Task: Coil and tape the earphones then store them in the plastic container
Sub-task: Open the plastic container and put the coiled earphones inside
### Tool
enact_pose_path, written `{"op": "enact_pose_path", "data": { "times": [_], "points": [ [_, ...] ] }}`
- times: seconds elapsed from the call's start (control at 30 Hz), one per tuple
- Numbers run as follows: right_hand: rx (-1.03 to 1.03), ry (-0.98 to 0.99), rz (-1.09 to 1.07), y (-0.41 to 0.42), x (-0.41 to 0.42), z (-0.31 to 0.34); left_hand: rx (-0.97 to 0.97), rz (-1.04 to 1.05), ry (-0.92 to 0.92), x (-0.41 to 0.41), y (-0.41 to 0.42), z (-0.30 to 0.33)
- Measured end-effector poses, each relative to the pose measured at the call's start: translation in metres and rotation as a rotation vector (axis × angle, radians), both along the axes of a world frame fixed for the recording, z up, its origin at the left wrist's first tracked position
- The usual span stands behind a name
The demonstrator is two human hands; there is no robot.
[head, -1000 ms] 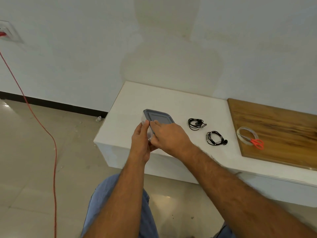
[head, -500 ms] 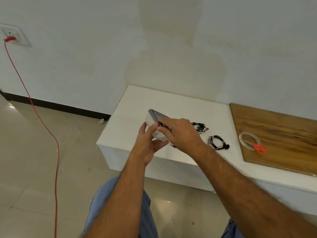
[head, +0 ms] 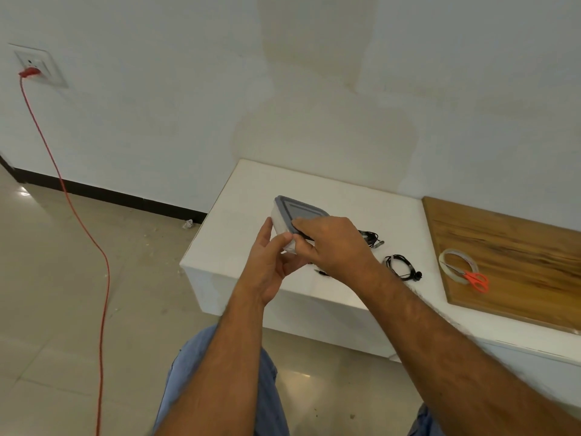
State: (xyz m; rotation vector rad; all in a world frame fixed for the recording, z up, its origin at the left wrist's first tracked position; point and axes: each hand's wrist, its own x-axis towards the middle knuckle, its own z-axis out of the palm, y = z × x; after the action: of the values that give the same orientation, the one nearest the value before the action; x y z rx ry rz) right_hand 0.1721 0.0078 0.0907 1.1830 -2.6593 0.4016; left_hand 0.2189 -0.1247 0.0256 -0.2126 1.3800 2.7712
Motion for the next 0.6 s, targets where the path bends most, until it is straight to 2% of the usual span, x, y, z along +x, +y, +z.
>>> {"op": "enact_pose_path", "data": {
  "times": [0.1, 0.33, 0.47, 0.6],
  "points": [
    [0.001, 0.126, -0.006, -0.003, 0.004, -0.003, -0.044, 0.016, -0.014, -0.001, 0.003, -0.002],
    [-0.223, 0.414, 0.057, -0.004, 0.002, -0.018, -0.014, 0.002, -0.031, -0.004, 0.008, -0.002],
    [-0.280, 0.454, 0.003, -0.008, 0.002, -0.014, 0.025, 0.001, 0.018, -0.003, 0.014, 0.002],
    [-0.354, 0.388, -0.056, -0.009, -0.006, 0.000, 0.091, -0.010, 0.033, -0.002, 0.013, 0.004]
  ]
}}
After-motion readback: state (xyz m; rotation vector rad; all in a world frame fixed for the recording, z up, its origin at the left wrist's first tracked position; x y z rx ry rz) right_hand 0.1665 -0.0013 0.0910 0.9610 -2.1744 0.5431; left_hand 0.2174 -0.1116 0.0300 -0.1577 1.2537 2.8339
